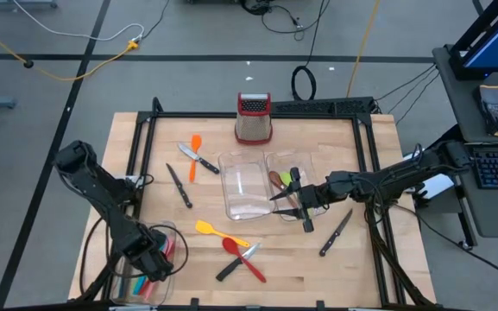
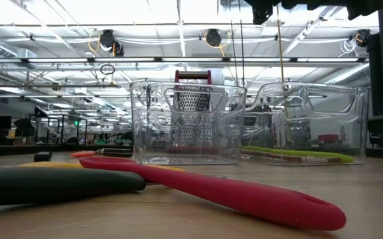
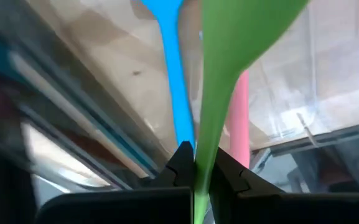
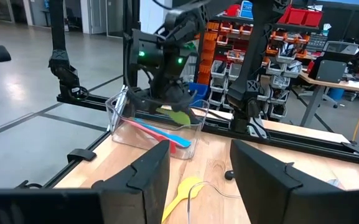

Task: Pick & Place Kitchen Items
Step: Put the green spatula into the left transparent bin, then put the yellow spatula into the left transparent bin

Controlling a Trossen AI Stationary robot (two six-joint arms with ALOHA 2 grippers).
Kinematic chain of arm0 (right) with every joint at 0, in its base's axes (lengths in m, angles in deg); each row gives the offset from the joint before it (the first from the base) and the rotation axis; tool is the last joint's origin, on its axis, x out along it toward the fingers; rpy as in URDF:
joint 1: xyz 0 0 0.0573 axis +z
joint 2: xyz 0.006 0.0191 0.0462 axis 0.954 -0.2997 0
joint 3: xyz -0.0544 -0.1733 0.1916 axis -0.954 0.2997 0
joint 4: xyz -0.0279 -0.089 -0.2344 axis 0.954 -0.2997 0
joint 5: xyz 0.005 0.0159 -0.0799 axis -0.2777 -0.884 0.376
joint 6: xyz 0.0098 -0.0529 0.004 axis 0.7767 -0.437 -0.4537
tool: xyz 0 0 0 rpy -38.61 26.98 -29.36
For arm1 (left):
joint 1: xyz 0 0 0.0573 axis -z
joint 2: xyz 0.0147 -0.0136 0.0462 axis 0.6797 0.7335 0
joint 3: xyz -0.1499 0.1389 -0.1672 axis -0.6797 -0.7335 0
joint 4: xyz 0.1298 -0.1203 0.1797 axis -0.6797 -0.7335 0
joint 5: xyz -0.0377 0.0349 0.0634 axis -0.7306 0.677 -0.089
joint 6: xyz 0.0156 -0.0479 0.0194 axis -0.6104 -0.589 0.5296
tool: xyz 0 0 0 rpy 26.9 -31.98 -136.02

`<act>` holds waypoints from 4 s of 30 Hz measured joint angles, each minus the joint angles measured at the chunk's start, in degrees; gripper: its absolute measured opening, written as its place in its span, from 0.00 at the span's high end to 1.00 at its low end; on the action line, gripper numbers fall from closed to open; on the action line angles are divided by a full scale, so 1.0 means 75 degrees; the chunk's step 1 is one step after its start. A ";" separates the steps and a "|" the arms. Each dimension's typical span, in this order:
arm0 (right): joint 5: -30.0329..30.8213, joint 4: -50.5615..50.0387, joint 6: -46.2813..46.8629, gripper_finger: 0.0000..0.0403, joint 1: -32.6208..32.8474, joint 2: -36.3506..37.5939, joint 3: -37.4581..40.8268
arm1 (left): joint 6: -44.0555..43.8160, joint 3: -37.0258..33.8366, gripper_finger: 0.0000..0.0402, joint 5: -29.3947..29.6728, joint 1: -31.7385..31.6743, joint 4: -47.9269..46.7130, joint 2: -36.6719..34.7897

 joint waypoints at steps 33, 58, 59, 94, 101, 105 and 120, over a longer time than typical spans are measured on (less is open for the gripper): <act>-0.0008 0.0008 0.0000 0.60 0.0000 0.0000 0.0000 | 0.0134 -0.0485 0.67 -0.0331 0.0015 0.0740 -0.0225; -0.0026 0.0007 0.0002 0.60 0.0000 -0.0003 0.0000 | 0.2165 0.2581 0.99 0.4666 -0.1064 -0.2778 -0.0758; -0.0026 0.0006 0.0003 0.60 0.0000 -0.0003 0.0000 | 0.2453 0.2603 0.98 0.4690 -0.1238 -0.2779 -0.0758; -0.0029 -0.0063 0.0000 0.61 0.0001 -0.0006 0.0000 | 0.8962 0.2654 0.89 0.4364 -0.3241 -0.0478 0.0172; -0.0029 -0.0112 0.0000 0.61 0.0000 -0.0006 0.0000 | 0.9147 0.2651 0.74 0.4194 -0.3166 -0.0974 0.0809; -0.0029 -0.0111 0.0000 0.61 0.0000 -0.0006 0.0000 | 0.9370 0.2651 0.62 0.4196 -0.3124 -0.1042 0.1163; -0.0029 -0.0114 0.0000 0.61 0.0000 -0.0006 0.0000 | 1.0138 0.2645 0.26 0.4213 -0.3020 -0.1997 0.2590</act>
